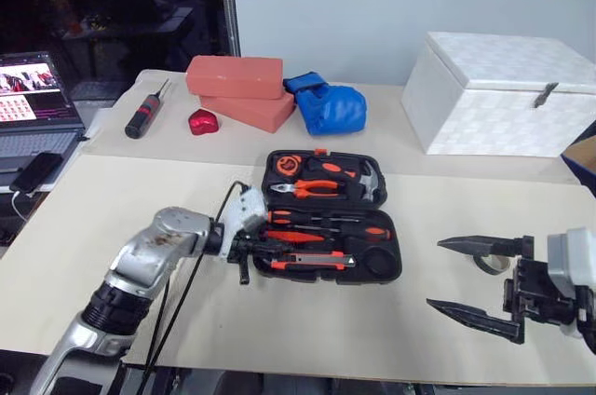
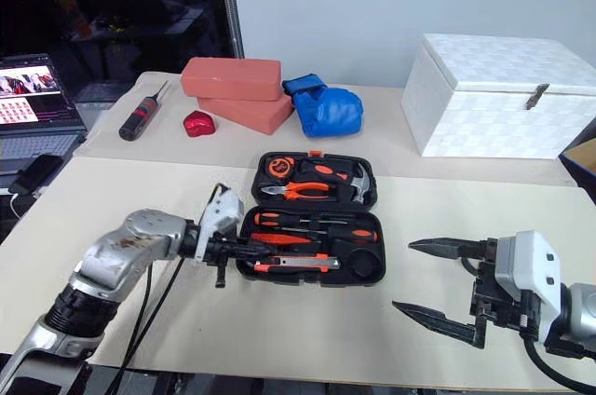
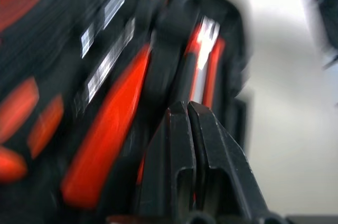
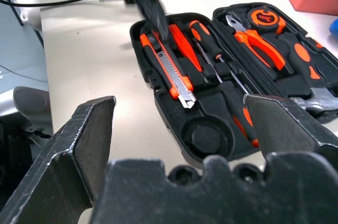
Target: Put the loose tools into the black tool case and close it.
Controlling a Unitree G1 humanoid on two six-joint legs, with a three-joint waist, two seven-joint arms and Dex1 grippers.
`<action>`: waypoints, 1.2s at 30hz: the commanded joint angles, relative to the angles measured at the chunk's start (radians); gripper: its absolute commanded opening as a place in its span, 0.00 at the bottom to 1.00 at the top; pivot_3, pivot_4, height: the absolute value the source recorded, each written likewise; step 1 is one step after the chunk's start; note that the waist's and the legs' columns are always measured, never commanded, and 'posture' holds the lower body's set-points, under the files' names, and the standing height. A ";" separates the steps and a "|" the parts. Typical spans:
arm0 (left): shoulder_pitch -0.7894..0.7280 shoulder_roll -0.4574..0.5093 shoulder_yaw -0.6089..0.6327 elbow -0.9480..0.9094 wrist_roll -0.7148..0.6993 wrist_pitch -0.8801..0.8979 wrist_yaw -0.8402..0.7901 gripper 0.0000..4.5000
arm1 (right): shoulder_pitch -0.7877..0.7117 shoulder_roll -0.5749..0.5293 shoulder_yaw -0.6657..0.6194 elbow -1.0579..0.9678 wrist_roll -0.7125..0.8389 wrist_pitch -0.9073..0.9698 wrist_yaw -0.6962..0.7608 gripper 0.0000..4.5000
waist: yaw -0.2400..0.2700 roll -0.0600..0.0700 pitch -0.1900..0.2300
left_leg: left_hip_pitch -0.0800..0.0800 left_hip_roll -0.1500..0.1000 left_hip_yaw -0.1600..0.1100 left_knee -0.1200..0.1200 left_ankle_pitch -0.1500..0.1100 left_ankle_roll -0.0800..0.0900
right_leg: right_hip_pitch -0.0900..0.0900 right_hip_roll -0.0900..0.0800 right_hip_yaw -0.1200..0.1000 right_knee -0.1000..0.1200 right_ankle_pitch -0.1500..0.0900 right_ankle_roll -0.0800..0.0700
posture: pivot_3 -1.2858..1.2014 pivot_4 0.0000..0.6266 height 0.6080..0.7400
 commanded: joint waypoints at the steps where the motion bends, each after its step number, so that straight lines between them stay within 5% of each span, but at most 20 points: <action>1: 0.037 0.032 -0.094 0.026 0.091 -0.040 -0.003 0.02 | 0.019 -0.007 -0.031 -0.031 0.023 0.020 -0.002 1.00 | -0.002 0.001 -0.002 | 0.000 0.000 0.000 0.000 0.000 0.000 | 0.000 0.000 0.000 0.000 0.000 0.000 | 0.52 0.24 1.00; 7: 0.062 -0.048 0.021 0.012 0.021 -0.190 0.027 0.02 | 0.050 0.048 -0.064 -0.058 0.009 0.052 -0.117 1.00 | -0.002 0.008 -0.006 | 0.002 0.000 0.000 0.000 0.000 0.000 | 0.001 0.000 0.000 0.000 0.000 0.000 | 0.52 0.24 1.00; 13: 0.031 -0.059 0.198 -0.107 -0.229 -0.087 -0.044 0.02 | 0.055 0.098 -0.069 -0.113 -0.089 0.182 -0.409 1.00 | -0.003 0.006 -0.005 | -0.003 0.000 0.000 0.000 0.000 0.000 | -0.002 0.000 0.000 0.001 0.000 0.000 | 0.52 0.24 1.00; 24: -0.064 -0.123 0.140 -0.223 -0.332 0.031 0.006 0.88 | -0.089 -0.138 0.111 0.158 -0.219 0.513 -0.514 1.00 | -0.004 0.008 -0.005 | -0.003 -0.002 -0.001 0.000 0.000 0.001 | -0.002 0.000 0.001 -0.001 0.000 0.000 | 0.52 0.24 1.00; 28: -0.085 -0.145 0.121 -0.237 -0.329 0.033 0.022 0.91 | -0.199 -0.161 0.230 0.305 -0.282 0.516 -0.526 0.85 | -0.007 0.008 -0.005 | -0.004 -0.002 -0.002 0.000 0.001 0.001 | -0.002 0.000 0.001 -0.001 0.000 0.000 | 0.52 0.24 1.00; 32: -0.091 -0.147 0.119 -0.233 -0.324 0.022 0.021 0.91 | -0.299 -0.154 0.328 0.412 -0.337 0.496 -0.522 0.85 | -0.009 0.008 -0.005 | -0.004 -0.002 -0.002 0.000 0.001 0.001 | -0.002 0.000 0.001 -0.001 0.000 0.001 | 0.52 0.24 1.00; 36: -0.084 -0.148 0.129 -0.245 -0.325 0.029 0.046 0.91 | -0.360 -0.141 0.376 0.505 -0.361 0.476 -0.498 0.63 | -0.008 0.008 -0.005 | -0.004 -0.002 -0.002 0.000 0.001 0.001 | -0.003 0.000 0.001 -0.001 0.000 0.001 | 0.52 0.24 1.00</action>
